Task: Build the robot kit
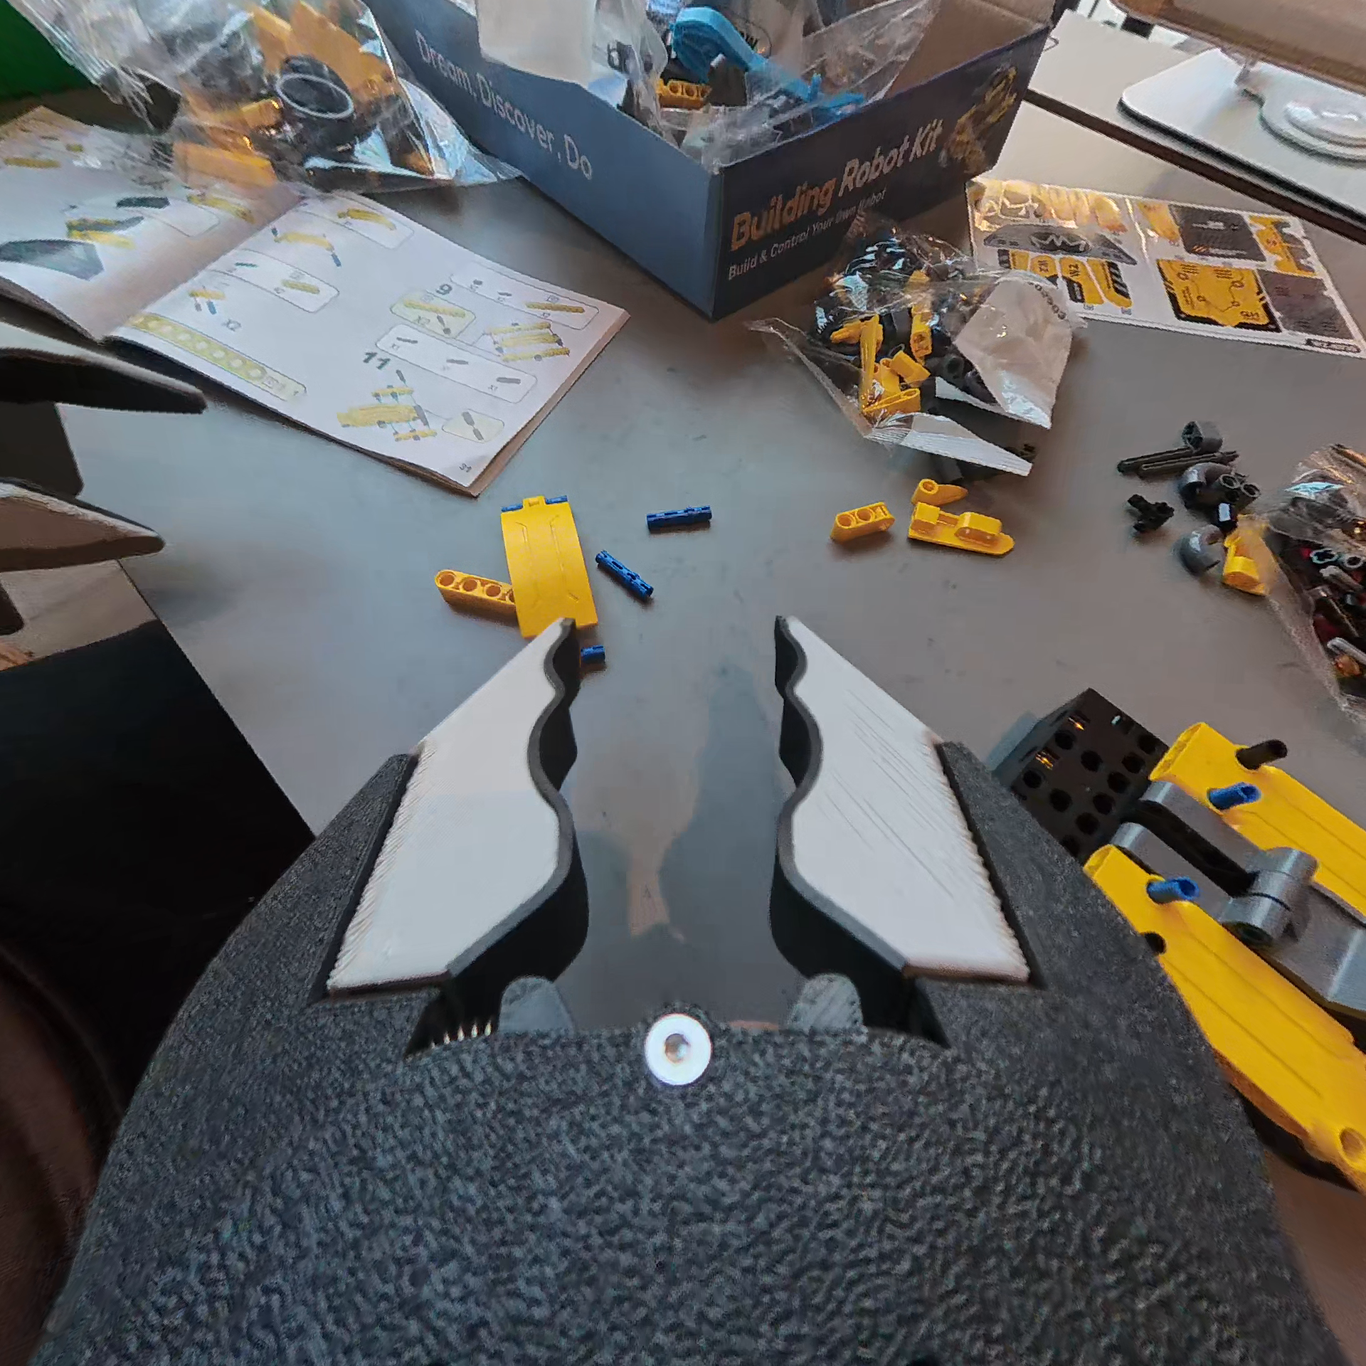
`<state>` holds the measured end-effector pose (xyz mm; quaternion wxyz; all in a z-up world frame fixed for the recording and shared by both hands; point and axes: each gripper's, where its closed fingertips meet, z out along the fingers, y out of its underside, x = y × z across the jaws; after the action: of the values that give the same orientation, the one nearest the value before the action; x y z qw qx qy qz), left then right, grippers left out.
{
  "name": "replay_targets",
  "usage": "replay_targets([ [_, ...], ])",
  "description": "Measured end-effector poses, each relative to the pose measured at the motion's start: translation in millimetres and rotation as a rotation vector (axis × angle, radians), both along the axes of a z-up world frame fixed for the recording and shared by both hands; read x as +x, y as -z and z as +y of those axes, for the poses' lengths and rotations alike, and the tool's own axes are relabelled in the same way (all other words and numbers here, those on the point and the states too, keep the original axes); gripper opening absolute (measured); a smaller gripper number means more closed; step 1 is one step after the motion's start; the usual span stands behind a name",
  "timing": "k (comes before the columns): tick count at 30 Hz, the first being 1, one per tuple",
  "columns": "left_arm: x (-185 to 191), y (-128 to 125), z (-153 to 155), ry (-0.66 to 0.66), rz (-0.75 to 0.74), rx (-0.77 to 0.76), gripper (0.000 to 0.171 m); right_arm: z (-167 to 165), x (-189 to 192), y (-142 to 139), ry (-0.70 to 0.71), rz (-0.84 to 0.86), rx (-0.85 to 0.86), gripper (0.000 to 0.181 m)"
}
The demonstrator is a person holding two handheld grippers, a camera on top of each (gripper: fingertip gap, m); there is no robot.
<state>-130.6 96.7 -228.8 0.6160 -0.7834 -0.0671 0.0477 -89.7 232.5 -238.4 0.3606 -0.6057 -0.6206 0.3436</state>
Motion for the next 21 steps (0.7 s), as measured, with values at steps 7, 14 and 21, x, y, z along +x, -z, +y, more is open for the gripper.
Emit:
replay_targets([
  [7, 0.4, 5.1, -0.5, 0.002, 0.012, -0.028, 0.043, 2.3, 6.4, 0.1, 0.001, 0.001, 0.001, 0.05],
  [14, -2.4, 9.8, -2.2, -0.01, -0.002, -0.05, 0.043, -14.4, 7.1, 4.0, -0.108, -0.024, -0.002, 0.049],
  [21, -0.6, 13.1, 0.0, -0.004, 0.008, -0.066, 0.043, -23.0, 8.0, 9.5, -0.165, -0.061, -0.013, 0.05],
])
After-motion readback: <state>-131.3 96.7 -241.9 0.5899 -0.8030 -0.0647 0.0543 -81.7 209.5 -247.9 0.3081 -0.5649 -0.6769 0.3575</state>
